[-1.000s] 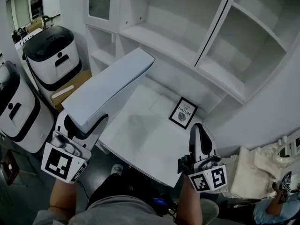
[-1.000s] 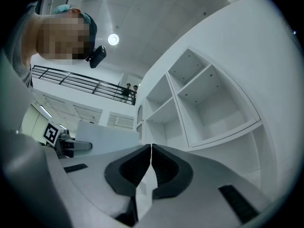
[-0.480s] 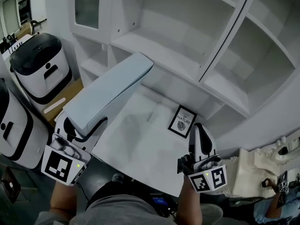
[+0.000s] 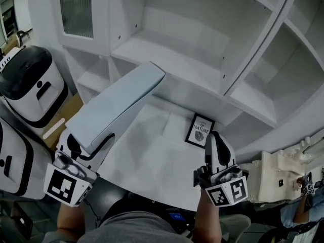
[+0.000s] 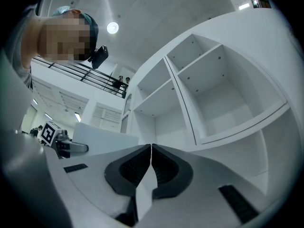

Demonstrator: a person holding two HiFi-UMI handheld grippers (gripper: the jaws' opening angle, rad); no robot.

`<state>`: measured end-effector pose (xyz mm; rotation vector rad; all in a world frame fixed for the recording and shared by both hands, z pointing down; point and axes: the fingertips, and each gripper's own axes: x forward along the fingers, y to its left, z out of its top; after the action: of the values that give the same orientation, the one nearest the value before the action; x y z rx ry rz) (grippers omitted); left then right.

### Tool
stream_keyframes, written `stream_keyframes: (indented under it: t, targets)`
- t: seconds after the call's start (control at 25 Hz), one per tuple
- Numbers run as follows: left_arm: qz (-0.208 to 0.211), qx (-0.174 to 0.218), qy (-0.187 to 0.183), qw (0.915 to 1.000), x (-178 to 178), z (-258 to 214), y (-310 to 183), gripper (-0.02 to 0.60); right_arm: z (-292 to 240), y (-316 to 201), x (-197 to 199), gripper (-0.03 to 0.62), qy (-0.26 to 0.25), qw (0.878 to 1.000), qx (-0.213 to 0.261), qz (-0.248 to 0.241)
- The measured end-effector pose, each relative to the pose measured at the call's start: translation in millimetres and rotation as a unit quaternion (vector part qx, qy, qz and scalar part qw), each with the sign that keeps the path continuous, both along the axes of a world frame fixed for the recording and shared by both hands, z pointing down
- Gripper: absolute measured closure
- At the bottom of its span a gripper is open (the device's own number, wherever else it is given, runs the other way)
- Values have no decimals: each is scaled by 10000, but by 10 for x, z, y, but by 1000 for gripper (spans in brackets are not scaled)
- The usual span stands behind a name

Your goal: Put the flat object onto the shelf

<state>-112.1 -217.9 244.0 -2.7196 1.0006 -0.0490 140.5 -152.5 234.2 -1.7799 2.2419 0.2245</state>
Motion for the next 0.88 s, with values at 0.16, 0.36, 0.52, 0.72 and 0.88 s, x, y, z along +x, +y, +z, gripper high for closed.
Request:
stream_keyframes:
  t: [0.16, 0.36, 0.52, 0.72, 0.88]
  targets:
    - [182, -93, 98, 9997, -37, -20, -50, 324, 47, -96, -52, 565, 40, 9999, -123, 62]
    - [357, -159, 270, 9989, -66, -75, -12, 322, 29, -171, -61, 565, 82, 9998, -155, 71]
    - [235, -176, 275, 9992, -78, -62, -8, 322, 37, -238, -37, 565, 57, 9999, -135, -34]
    - [84, -107, 195, 9997, -10, -124, 97, 322, 87, -280, 43, 565, 34, 9995, -215, -222]
    - [-88, -2, 120, 9999, 69, -205, 127, 322, 63, -318, 115, 565, 11, 9993, -183, -341]
